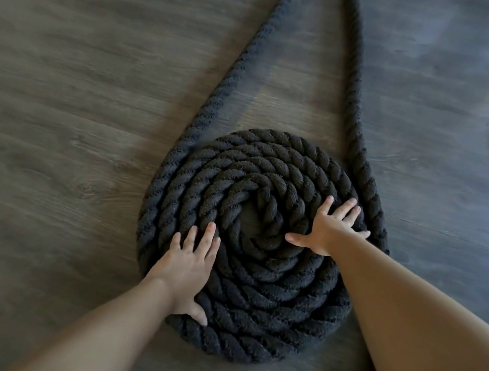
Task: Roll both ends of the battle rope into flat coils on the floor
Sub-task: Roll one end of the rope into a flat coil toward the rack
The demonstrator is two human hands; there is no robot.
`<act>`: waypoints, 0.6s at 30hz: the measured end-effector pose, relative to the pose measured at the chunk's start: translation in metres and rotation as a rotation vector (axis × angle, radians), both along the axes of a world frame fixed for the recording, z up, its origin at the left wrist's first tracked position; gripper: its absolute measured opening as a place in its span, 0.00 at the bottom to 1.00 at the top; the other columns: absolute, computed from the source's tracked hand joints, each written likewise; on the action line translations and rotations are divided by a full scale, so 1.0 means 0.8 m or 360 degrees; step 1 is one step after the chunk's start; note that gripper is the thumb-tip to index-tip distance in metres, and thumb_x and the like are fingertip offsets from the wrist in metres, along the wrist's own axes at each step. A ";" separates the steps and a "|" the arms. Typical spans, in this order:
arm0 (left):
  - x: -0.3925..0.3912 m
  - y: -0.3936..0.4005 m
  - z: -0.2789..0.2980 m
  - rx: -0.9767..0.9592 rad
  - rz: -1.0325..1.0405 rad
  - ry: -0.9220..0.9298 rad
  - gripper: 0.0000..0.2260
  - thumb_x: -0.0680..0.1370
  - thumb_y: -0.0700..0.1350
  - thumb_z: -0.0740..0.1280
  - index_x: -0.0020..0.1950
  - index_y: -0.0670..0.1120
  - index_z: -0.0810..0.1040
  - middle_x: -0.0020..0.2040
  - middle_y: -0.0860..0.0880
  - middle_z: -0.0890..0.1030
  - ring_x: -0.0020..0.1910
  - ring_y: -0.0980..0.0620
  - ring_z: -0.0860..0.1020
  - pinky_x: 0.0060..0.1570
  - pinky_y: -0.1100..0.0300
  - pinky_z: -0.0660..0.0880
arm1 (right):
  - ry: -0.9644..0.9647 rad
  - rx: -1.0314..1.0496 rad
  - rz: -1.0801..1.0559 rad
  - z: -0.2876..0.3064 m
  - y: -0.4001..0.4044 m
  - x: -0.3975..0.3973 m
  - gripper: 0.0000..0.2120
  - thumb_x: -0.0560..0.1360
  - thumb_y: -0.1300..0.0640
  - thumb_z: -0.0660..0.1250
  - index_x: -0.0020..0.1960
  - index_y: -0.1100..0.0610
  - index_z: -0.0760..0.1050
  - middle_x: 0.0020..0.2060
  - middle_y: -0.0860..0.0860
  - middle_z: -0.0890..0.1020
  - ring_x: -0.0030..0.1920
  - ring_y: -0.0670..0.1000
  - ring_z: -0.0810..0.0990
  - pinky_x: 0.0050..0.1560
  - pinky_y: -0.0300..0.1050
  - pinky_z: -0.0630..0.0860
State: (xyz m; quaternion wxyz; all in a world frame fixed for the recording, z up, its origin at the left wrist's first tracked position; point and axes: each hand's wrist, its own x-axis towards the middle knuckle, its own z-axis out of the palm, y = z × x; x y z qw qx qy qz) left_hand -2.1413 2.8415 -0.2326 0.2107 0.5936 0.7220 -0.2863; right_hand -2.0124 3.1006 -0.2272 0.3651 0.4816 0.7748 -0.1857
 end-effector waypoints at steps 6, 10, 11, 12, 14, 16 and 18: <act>0.020 0.031 0.006 -0.0072 0.0168 0.0013 0.66 0.66 0.77 0.66 0.77 0.34 0.32 0.76 0.31 0.28 0.78 0.27 0.43 0.75 0.33 0.51 | -0.0001 -0.0002 0.0107 0.001 0.037 -0.013 0.69 0.62 0.24 0.69 0.77 0.56 0.26 0.74 0.66 0.28 0.76 0.68 0.32 0.70 0.78 0.50; 0.045 0.055 0.022 -0.0251 0.0345 -0.0066 0.68 0.64 0.79 0.66 0.77 0.34 0.32 0.75 0.30 0.27 0.78 0.27 0.41 0.76 0.35 0.48 | 0.0013 -0.0018 0.0126 0.003 0.044 -0.011 0.69 0.62 0.23 0.68 0.78 0.56 0.26 0.74 0.66 0.28 0.76 0.67 0.32 0.70 0.78 0.50; 0.050 0.057 0.027 -0.0321 0.0331 -0.0074 0.70 0.63 0.79 0.67 0.77 0.33 0.32 0.74 0.29 0.27 0.78 0.27 0.42 0.77 0.36 0.46 | 0.0019 -0.0020 0.0133 0.003 0.043 -0.010 0.69 0.62 0.23 0.67 0.78 0.56 0.26 0.74 0.66 0.28 0.76 0.67 0.32 0.70 0.78 0.50; 0.050 0.059 0.031 -0.0380 0.0280 -0.0063 0.71 0.62 0.79 0.69 0.77 0.33 0.32 0.74 0.29 0.27 0.78 0.28 0.43 0.77 0.36 0.45 | 0.0023 -0.0020 0.0140 0.002 0.042 -0.009 0.68 0.62 0.23 0.67 0.78 0.56 0.26 0.74 0.66 0.28 0.76 0.67 0.32 0.70 0.78 0.49; 0.037 0.060 0.038 -0.0405 0.0096 -0.0005 0.72 0.61 0.77 0.72 0.77 0.33 0.33 0.76 0.29 0.30 0.78 0.30 0.42 0.76 0.35 0.42 | 0.0015 -0.0021 0.0139 0.002 0.043 -0.011 0.69 0.62 0.23 0.67 0.78 0.56 0.26 0.73 0.67 0.28 0.76 0.68 0.32 0.70 0.77 0.49; 0.015 0.060 0.042 -0.0352 -0.0130 0.0053 0.72 0.60 0.75 0.74 0.78 0.35 0.32 0.78 0.33 0.32 0.78 0.32 0.36 0.75 0.32 0.41 | -0.0001 -0.0028 0.0124 0.004 0.046 -0.015 0.69 0.63 0.24 0.68 0.78 0.58 0.27 0.73 0.69 0.29 0.76 0.69 0.33 0.71 0.77 0.47; -0.004 0.058 0.036 -0.0294 -0.0251 0.0108 0.73 0.59 0.73 0.76 0.77 0.39 0.27 0.77 0.35 0.28 0.77 0.34 0.32 0.74 0.31 0.39 | -0.0015 -0.0001 0.0142 0.003 0.049 -0.019 0.68 0.64 0.24 0.68 0.77 0.59 0.27 0.73 0.70 0.30 0.76 0.71 0.34 0.71 0.76 0.44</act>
